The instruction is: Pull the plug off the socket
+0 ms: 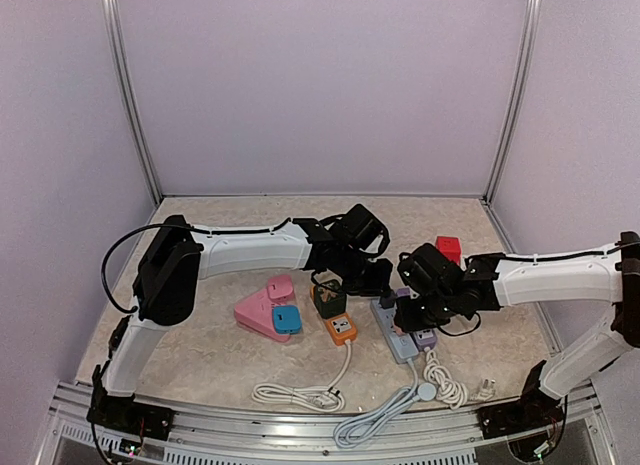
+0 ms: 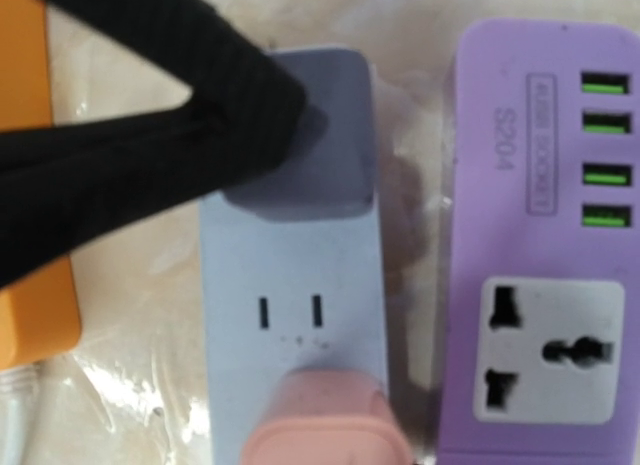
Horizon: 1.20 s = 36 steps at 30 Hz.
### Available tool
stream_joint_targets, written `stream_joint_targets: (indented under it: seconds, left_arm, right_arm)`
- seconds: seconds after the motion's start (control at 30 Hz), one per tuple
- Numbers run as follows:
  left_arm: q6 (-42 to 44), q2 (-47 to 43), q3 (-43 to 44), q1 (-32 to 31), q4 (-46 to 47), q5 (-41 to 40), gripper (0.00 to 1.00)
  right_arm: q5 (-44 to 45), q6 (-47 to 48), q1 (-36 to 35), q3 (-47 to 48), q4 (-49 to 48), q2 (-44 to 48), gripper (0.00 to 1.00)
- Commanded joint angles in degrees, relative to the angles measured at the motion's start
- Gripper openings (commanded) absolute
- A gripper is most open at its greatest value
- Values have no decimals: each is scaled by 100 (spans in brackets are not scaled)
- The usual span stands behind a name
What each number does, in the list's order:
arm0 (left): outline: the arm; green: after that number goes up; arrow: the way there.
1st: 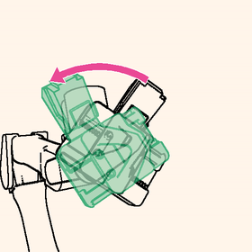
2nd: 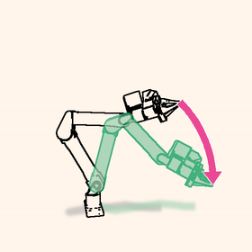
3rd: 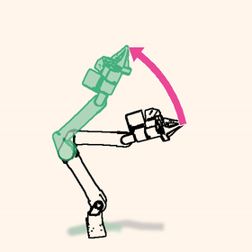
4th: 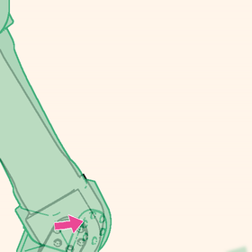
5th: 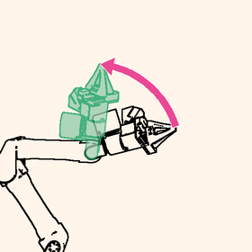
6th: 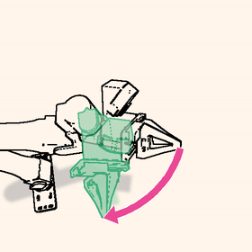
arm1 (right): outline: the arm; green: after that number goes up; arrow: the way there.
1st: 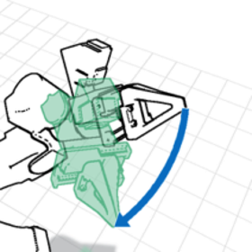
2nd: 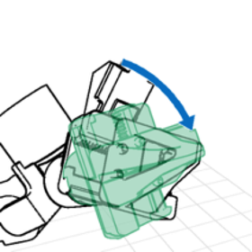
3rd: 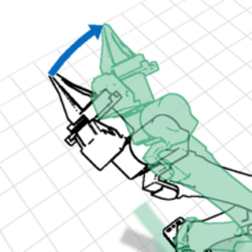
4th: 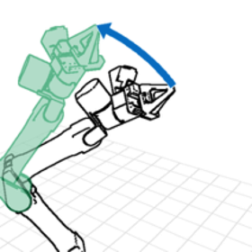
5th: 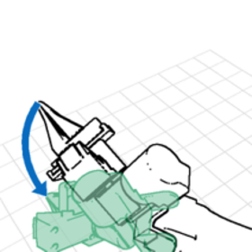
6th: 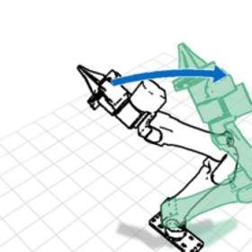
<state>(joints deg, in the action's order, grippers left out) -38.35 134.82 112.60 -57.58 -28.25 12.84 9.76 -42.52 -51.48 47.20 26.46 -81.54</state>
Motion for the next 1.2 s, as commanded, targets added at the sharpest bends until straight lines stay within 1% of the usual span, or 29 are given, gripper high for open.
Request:
stream_joint_targets:
  seconds: [0.0,0.17,0.3,0.37,0.43,0.63,0.73,0.93,1.17]
  left_arm:
    - [47,536,-461,-71,-1139,-188,0]
    - [47,528,-508,-59,-1132,-199,0]
    - [47,519,-544,-53,-1126,-213,0]
    - [47,510,-561,-60,-1130,-220,0]
    - [47,502,-563,-60,-1129,-222,0]
    - [55,493,-572,-65,-1139,-242,0]
    - [56,492,-566,-66,-1145,-253,0]
    - [64,518,-529,-75,-1156,-251,0]
    - [64,538,-556,-86,-1165,-250,0]
  right_arm:
    - [661,-38,-273,200,-633,94,6]
    - [1061,-64,-513,133,-671,89,4]
    - [1080,-147,-512,-23,-770,146,4]
    - [942,-188,-435,-38,-743,138,4]
    - [618,-204,-255,-123,-824,179,4]
    - [-299,-234,357,-486,-1153,606,4]
    - [-351,-198,419,-489,-1100,737,4]
    - [166,-88,124,-279,-833,701,3]
    - [1036,-45,-441,117,-486,245,2]
